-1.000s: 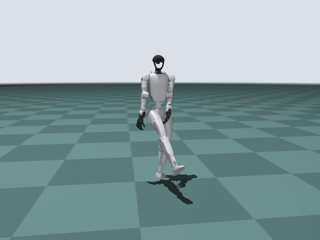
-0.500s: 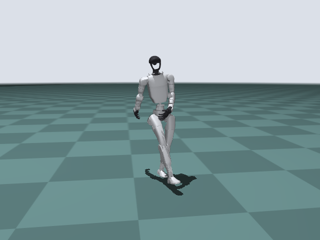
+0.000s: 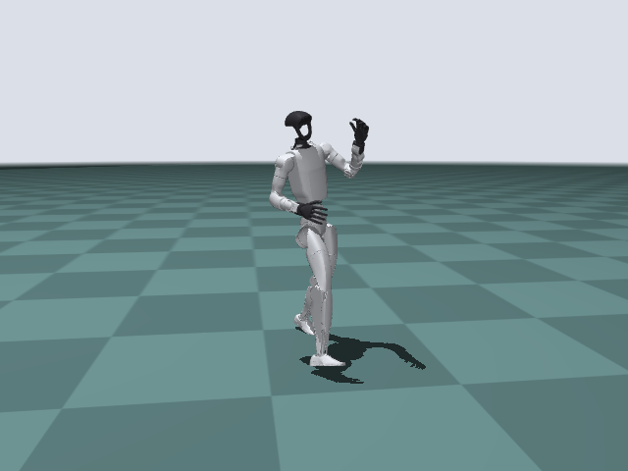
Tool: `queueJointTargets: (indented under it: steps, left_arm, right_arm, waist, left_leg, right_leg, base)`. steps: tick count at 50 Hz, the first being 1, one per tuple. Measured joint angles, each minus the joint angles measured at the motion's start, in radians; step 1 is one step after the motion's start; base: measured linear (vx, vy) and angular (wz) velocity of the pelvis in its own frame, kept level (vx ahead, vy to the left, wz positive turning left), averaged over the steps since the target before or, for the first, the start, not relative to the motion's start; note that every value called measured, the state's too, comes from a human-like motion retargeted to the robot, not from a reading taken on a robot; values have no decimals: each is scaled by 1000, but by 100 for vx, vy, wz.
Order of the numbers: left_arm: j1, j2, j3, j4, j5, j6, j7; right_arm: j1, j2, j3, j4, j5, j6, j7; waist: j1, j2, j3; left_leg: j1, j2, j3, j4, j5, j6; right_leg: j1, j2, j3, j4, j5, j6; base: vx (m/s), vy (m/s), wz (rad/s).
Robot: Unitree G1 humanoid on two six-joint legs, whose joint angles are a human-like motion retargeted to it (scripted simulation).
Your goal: Kungfu
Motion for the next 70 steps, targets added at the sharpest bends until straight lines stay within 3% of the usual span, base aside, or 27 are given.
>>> queueJointTargets:
  steps: [2, 3, 5, 7, 8, 10, 13, 15, 16, 20, 22, 24, 28, 30, 32, 36, 58, 65, 68, 70]
  left_arm:
    - [-128, -21, 19, 82, 56, -15, 33]
    - [-213, -34, 33, 167, 101, -42, 37]
    - [-349, -59, 83, 366, 221, -139, -11]
    - [-478, -140, 51, 623, 359, -178, 48]
    - [-542, -182, 75, 771, 399, -174, 62]
    - [-623, -252, 78, 1013, 369, -149, 60]
    - [-690, -274, 41, 1134, 234, -199, -96]
    - [-706, -286, 22, 1141, 221, -198, -66]
    - [-711, -279, 10, 1128, 245, -212, -20]
    - [-710, -230, -2, 1090, 433, -236, 221]
    - [-715, -220, 2, 1094, 486, -218, 255]
    - [-721, -219, 4, 1102, 477, -216, 232]
    - [-719, -224, 7, 1113, 367, -223, 167]
    - [-724, -221, 13, 1108, 317, -223, 147]
    - [-732, -228, 8, 1114, 303, -221, 148]
    - [-742, -219, 4, 1104, 314, -222, 155]
    - [-726, -218, 37, 1197, 217, -237, 146]
    - [-678, -212, 73, 1216, 178, -237, 50]
    - [-571, -180, 70, 1157, 142, -223, -112]
    - [-447, -139, 45, 1076, 83, -168, -271]
  right_arm:
    - [-96, -16, 10, -8, 7, -115, -116]
    - [-170, -23, 13, 24, -13, -182, -171]
    - [-363, -20, 1, 188, -90, -263, -239]
    - [-627, -47, -20, 481, -167, -272, -295]
    - [-765, -71, -30, 656, -198, -294, -308]
    - [-979, -71, -64, 1005, -287, -288, -340]
    - [-1159, -95, -126, 1340, -236, -118, -225]
    - [-1204, -140, -119, 1419, -185, -90, -143]
    - [-1221, -167, -102, 1433, -166, -114, -127]
    - [-1288, -223, -53, 1442, -150, -176, -205]
    - [-1305, -230, -53, 1426, -175, -189, -268]
    - [-1320, -239, -47, 1418, -176, -205, -297]
    - [-1330, -248, -39, 1418, -148, -231, -282]
    - [-1334, -254, -48, 1413, -138, -236, -273]
    - [-1337, -261, -47, 1420, -133, -245, -277]
    - [-1345, -280, -49, 1425, -141, -291, -316]
    - [-1384, -326, -56, 1291, -79, -381, -384]
    - [-1329, -332, -45, 1178, -14, -385, -312]
    - [-1230, -303, -37, 1047, 80, -299, -192]
    - [-1135, -270, -38, 937, 150, -218, -83]
  waist:
    - [-35, -39, -3]
    - [-51, -71, -17]
    - [-23, -72, -76]
    - [-49, -79, -34]
    - [-83, -39, -14]
    - [-159, 11, -2]
    - [-217, 31, 35]
    - [-222, 13, 46]
    - [-232, 15, 55]
    - [-281, 45, 93]
    - [-304, 47, 84]
    - [-323, 45, 77]
    - [-341, 65, 86]
    - [-360, 67, 95]
    - [-409, 74, 57]
    - [-441, 61, 68]
    - [-441, 54, 167]
    - [-426, 60, 204]
    - [-425, 63, 214]
    - [-421, 65, 212]
  left_leg:
    - [16, 34, 1, 29, -22, -5]
    - [16, 39, 9, 39, -32, -16]
    - [-40, 90, 49, 85, -58, -44]
    - [-62, 118, 75, 137, -53, -135]
    - [-97, 174, 125, 149, -40, -194]
    - [-159, 278, 283, 162, -19, -258]
    - [-206, 378, 539, 157, 2, -242]
    - [-198, 410, 703, 104, 21, -213]
    - [-192, 430, 760, 65, 48, -227]
    - [-177, 468, 833, -81, 171, -342]
    - [-197, 417, 839, -152, 218, -359]
    - [-213, 374, 859, -211, 239, -359]
    - [-197, 383, 912, -295, 208, -359]
    - [-217, 349, 885, -326, 209, -359]
    - [-274, 286, 822, -374, 235, -359]
    - [-321, 227, 779, -393, 260, -359]
    - [-403, 195, 731, -393, 295, -359]
    - [-437, 206, 719, -389, 310, -359]
    - [-451, 216, 711, -385, 314, -359]
    - [-458, 218, 705, -384, 316, -359]
  right_leg:
    - [82, -41, -40, -11, -9, 103]
    - [99, -80, -140, -16, 80, 152]
    - [-110, 39, 71, 224, 23, 127]
    - [-155, -15, -44, 333, -52, 93]
    - [-159, -12, -90, 390, -120, 93]
    - [-170, -28, -150, 458, -207, 98]
    - [-150, -112, -253, 477, -260, 126]
    - [-157, -130, -259, 495, -300, 129]
    - [-151, -133, -272, 502, -321, 133]
    - [-138, -138, -321, 537, -359, 111]
    - [-168, -187, -315, 547, -348, 109]
    - [-198, -227, -303, 558, -343, 113]
    - [-198, -223, -332, 588, -381, 108]
    - [-207, -249, -332, 592, -375, 115]
    - [-243, -318, -335, 604, -362, 131]
    - [-277, -364, -293, 598, -301, 137]
    - [-295, -356, -265, 550, -247, 139]
    - [-300, -339, -263, 523, -201, 106]
    - [-290, -327, -275, 507, -193, 102]
    - [-282, -322, -277, 498, -189, 103]
  base:
    - [51, -102, 168]
    - [55, -130, 121]
    - [31, -102, 51]
    - [-6, -57, 94]
    - [-17, -37, 146]
    - [-15, -19, 184]
    - [-17, -42, 173]
    - [-29, -31, 117]
    - [-27, -23, 119]
    - [-13, -20, 97]
    - [-15, 1, 104]
    - [-15, 1, 94]
    - [-6, -5, 42]
    - [-14, 9, 93]
    - [-11, 13, 148]
    - [-11, 15, 72]
    - [-3, 9, 12]
    - [-1, 7, 8]
    - [1, 2, 3]
    - [6, 6, 11]
